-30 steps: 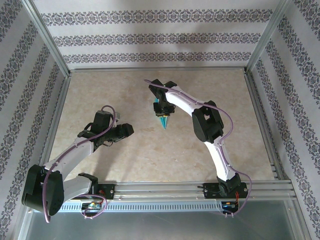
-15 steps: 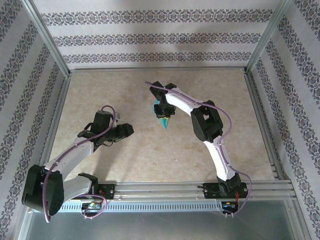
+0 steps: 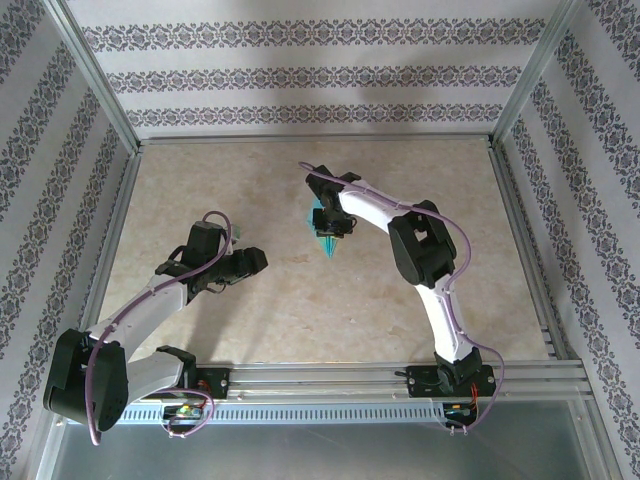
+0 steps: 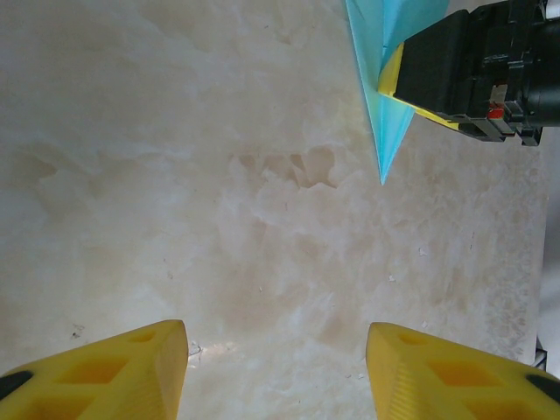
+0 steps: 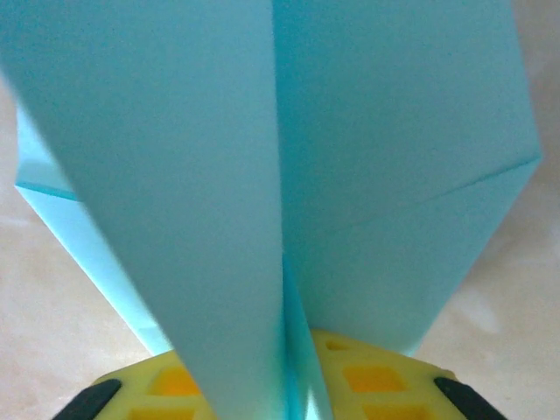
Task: Fold a paper plane with a square sheet of paper (fold left side to right side)
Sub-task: Place the paper plane at the center of the table.
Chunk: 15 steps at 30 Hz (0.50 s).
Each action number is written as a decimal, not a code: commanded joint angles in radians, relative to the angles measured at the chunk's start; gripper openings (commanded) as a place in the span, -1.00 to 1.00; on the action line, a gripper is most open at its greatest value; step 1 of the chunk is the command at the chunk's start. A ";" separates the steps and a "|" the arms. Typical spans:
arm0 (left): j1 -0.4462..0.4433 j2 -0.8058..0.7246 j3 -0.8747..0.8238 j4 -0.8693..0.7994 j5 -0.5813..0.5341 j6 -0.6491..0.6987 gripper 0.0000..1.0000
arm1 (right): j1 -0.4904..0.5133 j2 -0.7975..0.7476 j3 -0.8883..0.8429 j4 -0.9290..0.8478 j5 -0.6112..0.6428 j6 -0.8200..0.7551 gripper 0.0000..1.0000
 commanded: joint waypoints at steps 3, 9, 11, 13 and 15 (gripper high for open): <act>0.015 0.006 -0.007 0.008 0.013 -0.005 0.13 | -0.013 0.015 -0.040 -0.030 0.098 0.020 -0.34; 0.015 0.003 0.002 -0.003 0.010 -0.001 0.13 | -0.011 0.019 -0.035 -0.040 0.116 0.018 -0.17; 0.015 0.002 0.003 -0.004 0.009 0.001 0.13 | -0.011 0.018 -0.038 -0.038 0.115 0.025 -0.14; 0.016 0.003 0.003 -0.004 0.009 -0.001 0.13 | -0.012 0.012 -0.047 -0.027 0.110 0.044 -0.14; 0.015 0.004 0.006 -0.006 0.009 -0.001 0.13 | -0.013 0.005 -0.057 -0.014 0.106 0.069 -0.14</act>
